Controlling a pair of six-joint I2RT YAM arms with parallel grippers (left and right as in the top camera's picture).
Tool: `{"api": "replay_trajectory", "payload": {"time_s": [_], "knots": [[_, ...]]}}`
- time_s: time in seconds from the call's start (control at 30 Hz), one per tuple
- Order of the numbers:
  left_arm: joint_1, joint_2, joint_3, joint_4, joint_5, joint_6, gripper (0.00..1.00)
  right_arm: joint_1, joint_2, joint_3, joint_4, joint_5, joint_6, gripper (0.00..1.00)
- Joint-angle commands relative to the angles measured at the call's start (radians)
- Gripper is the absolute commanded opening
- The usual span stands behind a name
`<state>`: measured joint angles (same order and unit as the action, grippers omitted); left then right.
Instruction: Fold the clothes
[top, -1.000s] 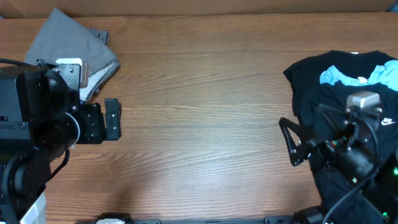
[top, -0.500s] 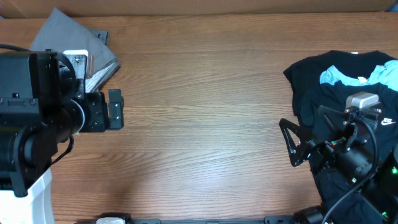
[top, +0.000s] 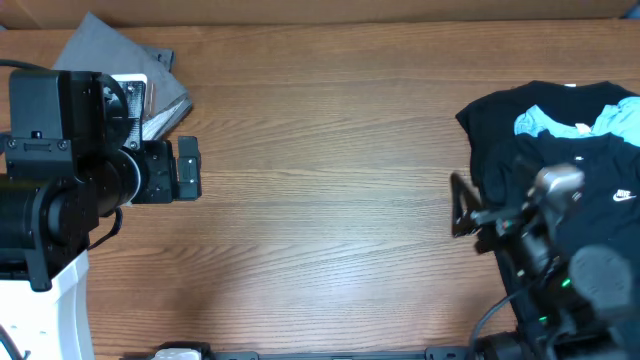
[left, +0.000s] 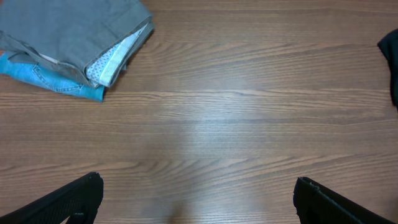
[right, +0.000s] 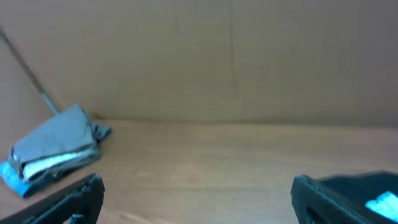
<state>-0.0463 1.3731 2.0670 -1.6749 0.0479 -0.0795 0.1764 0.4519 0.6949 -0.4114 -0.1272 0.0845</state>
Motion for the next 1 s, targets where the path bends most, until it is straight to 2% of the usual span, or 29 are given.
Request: {"api": "replay_trajectory", "payload": {"time_s": [0.0, 0.17, 0.37, 0.43, 0.97], "knots": [[-0.005, 0.001, -0.003, 0.003, -0.006, -0.022, 1.00, -0.006, -0.142, -0.206, 0.127, -0.046, -0.006, 1.00], [-0.005, 0.001, -0.003, 0.003, -0.007, -0.022, 1.00, -0.006, -0.364, -0.529, 0.356, -0.103, -0.006, 1.00], [-0.005, 0.001, -0.003, 0.003, -0.007, -0.022, 1.00, -0.006, -0.449, -0.690, 0.394, -0.102, -0.003, 1.00], [-0.005, 0.001, -0.003, 0.003, -0.006, -0.022, 1.00, -0.006, -0.449, -0.687, 0.349, -0.103, -0.003, 1.00], [-0.005, 0.001, -0.003, 0.003, -0.007, -0.022, 1.00, -0.006, -0.449, -0.687, 0.354, -0.102, -0.003, 1.00]]}}
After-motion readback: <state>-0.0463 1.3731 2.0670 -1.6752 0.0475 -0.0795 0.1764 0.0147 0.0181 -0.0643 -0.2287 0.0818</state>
